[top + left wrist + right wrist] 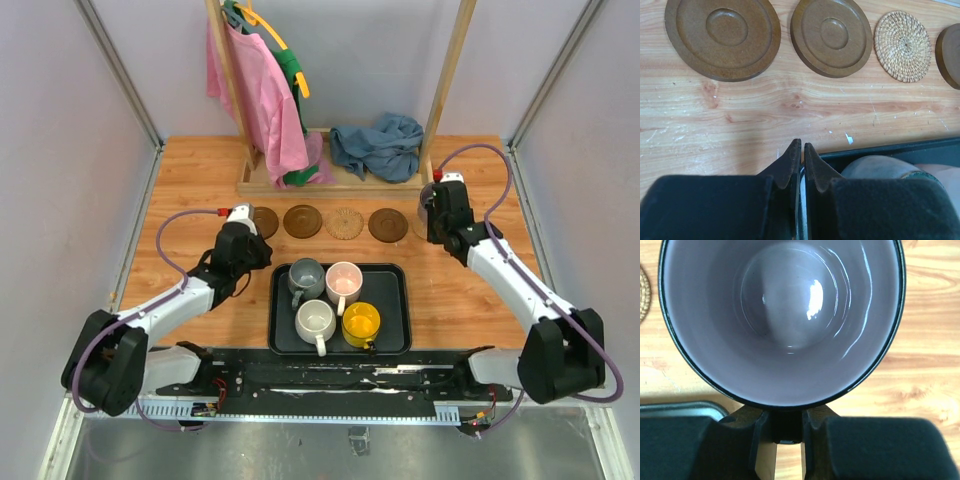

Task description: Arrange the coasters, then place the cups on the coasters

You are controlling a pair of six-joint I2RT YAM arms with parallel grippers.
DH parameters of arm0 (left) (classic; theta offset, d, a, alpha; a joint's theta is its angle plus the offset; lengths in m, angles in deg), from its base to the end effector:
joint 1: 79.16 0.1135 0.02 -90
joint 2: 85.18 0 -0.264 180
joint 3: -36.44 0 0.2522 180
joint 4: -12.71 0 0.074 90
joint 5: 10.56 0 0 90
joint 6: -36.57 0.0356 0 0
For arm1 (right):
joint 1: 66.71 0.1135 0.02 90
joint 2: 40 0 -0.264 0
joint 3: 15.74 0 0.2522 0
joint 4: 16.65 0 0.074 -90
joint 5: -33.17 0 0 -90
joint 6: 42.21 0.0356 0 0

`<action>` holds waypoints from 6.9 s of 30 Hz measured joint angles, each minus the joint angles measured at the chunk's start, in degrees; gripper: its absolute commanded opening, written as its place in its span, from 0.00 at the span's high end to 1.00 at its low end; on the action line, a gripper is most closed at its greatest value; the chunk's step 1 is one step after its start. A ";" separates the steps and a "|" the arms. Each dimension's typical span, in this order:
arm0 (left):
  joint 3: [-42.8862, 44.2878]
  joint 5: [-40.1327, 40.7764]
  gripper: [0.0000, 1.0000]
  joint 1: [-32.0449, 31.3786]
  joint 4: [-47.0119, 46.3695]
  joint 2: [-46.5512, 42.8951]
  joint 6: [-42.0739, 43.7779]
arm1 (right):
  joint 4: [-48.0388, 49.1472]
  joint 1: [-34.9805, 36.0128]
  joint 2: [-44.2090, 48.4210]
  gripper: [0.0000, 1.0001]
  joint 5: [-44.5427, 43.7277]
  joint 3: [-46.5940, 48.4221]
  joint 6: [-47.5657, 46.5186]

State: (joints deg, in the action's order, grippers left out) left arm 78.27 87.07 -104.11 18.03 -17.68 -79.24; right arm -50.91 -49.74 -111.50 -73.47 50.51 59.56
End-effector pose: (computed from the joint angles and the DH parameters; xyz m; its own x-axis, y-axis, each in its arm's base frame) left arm 0.2196 -0.0969 0.1919 -0.5574 -0.2166 -0.8015 0.0802 0.9468 -0.3117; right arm 0.2620 0.0693 0.2720 -0.6097 0.0183 -0.7925 0.0572 0.9981 -0.0210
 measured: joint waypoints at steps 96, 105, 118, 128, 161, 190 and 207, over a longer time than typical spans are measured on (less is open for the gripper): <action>1.18 -0.68 0.90 0.00 1.73 2.10 -1.25 | 12.20 -9.75 -21.40 0.96 11.08 1.44 -1.42; 1.18 -0.68 0.90 0.00 1.73 2.10 -1.27 | 12.17 -9.75 -21.46 0.74 11.06 1.44 -0.61; 1.18 -0.68 0.91 0.00 1.73 2.10 -1.27 | 11.87 -9.75 -21.44 0.44 11.06 1.44 0.33; 1.18 -0.70 0.91 0.00 1.73 2.10 -1.25 | 9.09 -9.27 -15.72 0.18 11.06 -1.33 2.27; 0.07 -3.76 0.91 0.00 0.63 2.36 -1.46 | -11.89 23.47 11.65 0.09 10.43 -5.73 13.00; -3.39 -3.93 0.89 -1.49 0.83 -3.61 -1.64 | -19.34 51.28 13.00 0.18 9.40 -9.03 25.38; -3.56 -3.96 0.89 -1.51 0.81 -3.61 -1.64 | -22.27 58.12 -1.14 0.47 3.89 -5.38 30.82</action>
State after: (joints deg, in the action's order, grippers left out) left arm 74.71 83.12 -105.62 18.83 -21.28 -80.88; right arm -73.18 8.38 -112.64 -69.58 45.13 90.38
